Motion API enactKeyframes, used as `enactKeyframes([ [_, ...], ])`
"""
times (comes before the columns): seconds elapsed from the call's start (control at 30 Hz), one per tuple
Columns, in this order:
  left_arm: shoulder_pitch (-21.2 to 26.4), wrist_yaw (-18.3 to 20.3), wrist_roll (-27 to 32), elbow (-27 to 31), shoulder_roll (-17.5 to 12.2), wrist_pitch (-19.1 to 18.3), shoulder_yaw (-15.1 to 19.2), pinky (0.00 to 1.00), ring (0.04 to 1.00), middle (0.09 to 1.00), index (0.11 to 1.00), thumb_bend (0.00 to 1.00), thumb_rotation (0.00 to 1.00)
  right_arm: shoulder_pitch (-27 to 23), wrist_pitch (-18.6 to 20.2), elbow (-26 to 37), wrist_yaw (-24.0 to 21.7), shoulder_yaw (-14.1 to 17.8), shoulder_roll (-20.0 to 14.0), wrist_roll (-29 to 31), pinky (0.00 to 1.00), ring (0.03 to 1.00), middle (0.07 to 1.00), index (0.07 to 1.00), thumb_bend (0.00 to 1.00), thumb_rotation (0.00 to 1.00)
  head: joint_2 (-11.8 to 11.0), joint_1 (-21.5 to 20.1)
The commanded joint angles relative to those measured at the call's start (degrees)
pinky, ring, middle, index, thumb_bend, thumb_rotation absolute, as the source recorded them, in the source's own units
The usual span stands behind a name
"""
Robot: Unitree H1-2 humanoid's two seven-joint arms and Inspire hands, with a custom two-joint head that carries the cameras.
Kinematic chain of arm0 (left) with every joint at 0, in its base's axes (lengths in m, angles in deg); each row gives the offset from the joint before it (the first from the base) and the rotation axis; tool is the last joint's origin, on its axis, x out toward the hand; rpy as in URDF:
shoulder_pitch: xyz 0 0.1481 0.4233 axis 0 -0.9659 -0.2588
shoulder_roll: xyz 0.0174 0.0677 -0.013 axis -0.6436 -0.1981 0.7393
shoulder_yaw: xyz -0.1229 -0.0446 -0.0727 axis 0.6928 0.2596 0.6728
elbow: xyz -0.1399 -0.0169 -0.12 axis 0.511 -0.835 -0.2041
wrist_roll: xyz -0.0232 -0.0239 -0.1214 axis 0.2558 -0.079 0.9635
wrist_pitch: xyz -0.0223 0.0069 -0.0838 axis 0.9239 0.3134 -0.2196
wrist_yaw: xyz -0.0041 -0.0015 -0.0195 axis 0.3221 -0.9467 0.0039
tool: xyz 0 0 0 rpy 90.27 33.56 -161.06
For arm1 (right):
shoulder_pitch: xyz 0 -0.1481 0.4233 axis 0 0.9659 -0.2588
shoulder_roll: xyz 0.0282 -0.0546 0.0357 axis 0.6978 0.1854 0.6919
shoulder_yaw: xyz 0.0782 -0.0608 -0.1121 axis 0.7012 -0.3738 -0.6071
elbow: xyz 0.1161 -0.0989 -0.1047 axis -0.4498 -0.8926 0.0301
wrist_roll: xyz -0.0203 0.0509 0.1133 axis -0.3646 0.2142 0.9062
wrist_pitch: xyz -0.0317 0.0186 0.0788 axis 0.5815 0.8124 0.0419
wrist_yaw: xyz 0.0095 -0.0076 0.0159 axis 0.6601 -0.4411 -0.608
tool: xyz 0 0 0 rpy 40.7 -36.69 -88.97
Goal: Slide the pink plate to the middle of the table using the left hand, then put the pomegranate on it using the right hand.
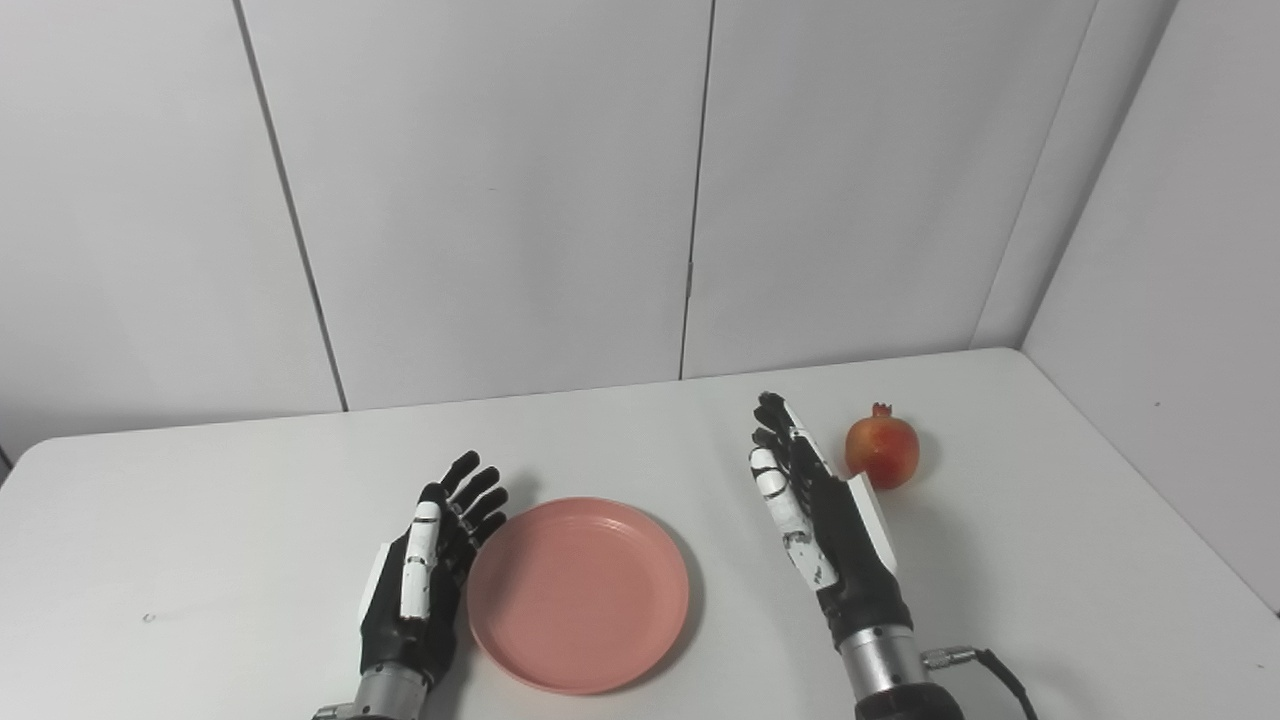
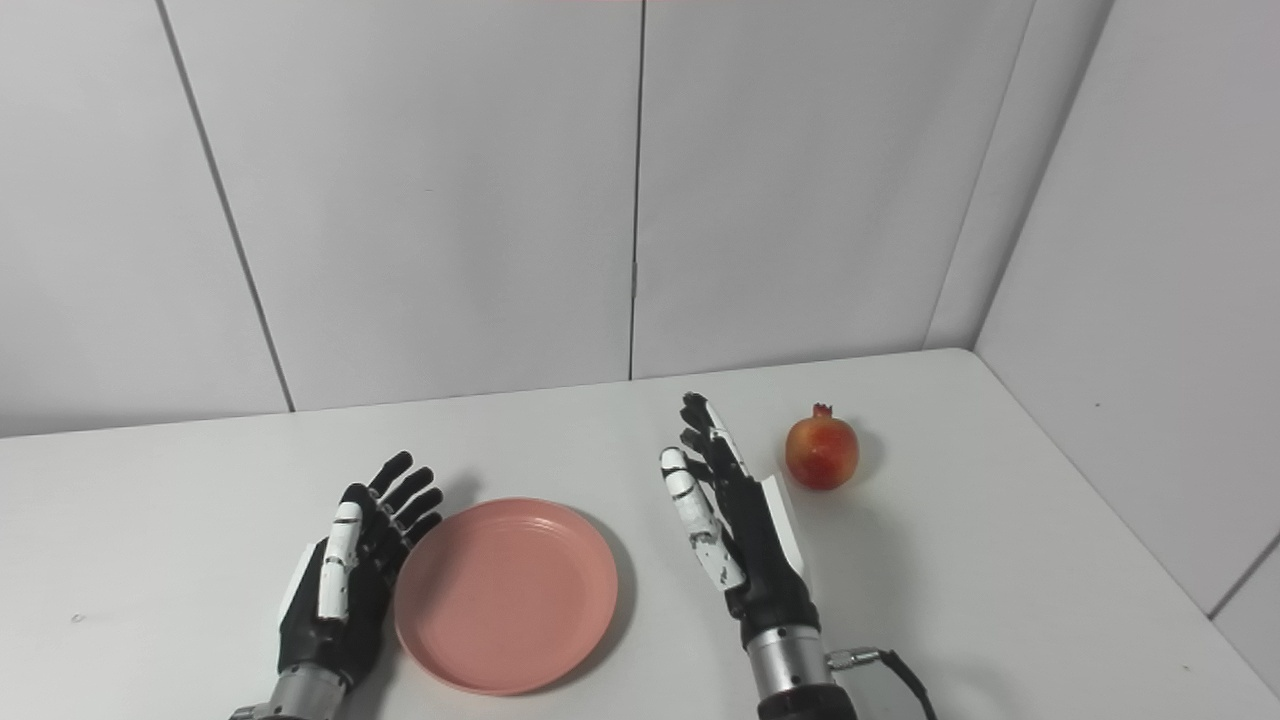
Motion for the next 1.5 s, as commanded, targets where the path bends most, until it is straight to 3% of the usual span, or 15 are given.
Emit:
enactKeyframes([
  [0.0, -0.9, 0.8, 1.1, -2.1, -1.4, 0.1, 0.9, 0.87, 0.865, 0.871, 0.859, 0.40, 1.00, -2.1, -0.9, 2.5, 2.0, 0.5, -1.0, -3.7, 0.82, 0.869, 0.904, 0.899, 0.48, 0.90, -0.3, -0.9],
  [0.2, -0.4, 2.0, 2.4, -3.9, -2.1, 0.6, 1.7, 0.87, 0.863, 0.868, 0.859, 0.39, 1.00, -3.8, -1.0, 2.4, 4.9, 1.2, -2.3, -12.5, 0.77, 0.814, 0.855, 0.870, 0.55, 0.88, -1.2, -3.3],
  [0.47, 0.0, 2.7, 3.6, -5.5, -2.6, 0.8, 2.2, 0.87, 0.866, 0.871, 0.856, 0.38, 1.00, -5.5, 0.0, 2.7, 6.7, 3.4, -3.8, -18.0, 0.73, 0.790, 0.853, 0.877, 0.64, 0.71, -2.0, -4.4],
  [0.63, -0.1, 2.8, 3.6, -5.6, -2.9, 0.7, 2.2, 0.88, 0.864, 0.870, 0.854, 0.38, 1.00, -6.4, 2.3, 2.8, 7.5, 5.8, -4.4, -20.6, 0.76, 0.818, 0.860, 0.894, 0.74, 0.58, -2.3, -4.8],
  [0.97, 0.1, 3.5, 4.5, -6.3, -3.2, 0.5, 2.5, 0.88, 0.867, 0.875, 0.857, 0.38, 1.00, -7.8, 8.0, 3.9, 6.2, 8.7, -6.3, -24.8, 0.77, 0.872, 0.918, 0.936, 0.90, 0.43, -2.5, -5.0],
  [1.37, 0.0, 3.6, 4.5, -6.4, -3.6, 0.6, 2.5, 0.87, 0.863, 0.872, 0.857, 0.38, 1.00, -7.9, 10.1, 0.1, 8.1, 10.4, -8.2, -27.5, 0.76, 0.871, 0.912, 0.918, 0.98, 0.45, -2.4, -5.3],
  [1.47, 0.0, 3.7, 4.5, -6.6, -3.7, 0.8, 2.4, 0.87, 0.861, 0.870, 0.855, 0.38, 1.00, -8.0, 11.1, -1.1, 8.0, 10.4, -8.5, -28.3, 0.71, 0.844, 0.901, 0.911, 1.00, 0.47, -2.5, -5.3],
])
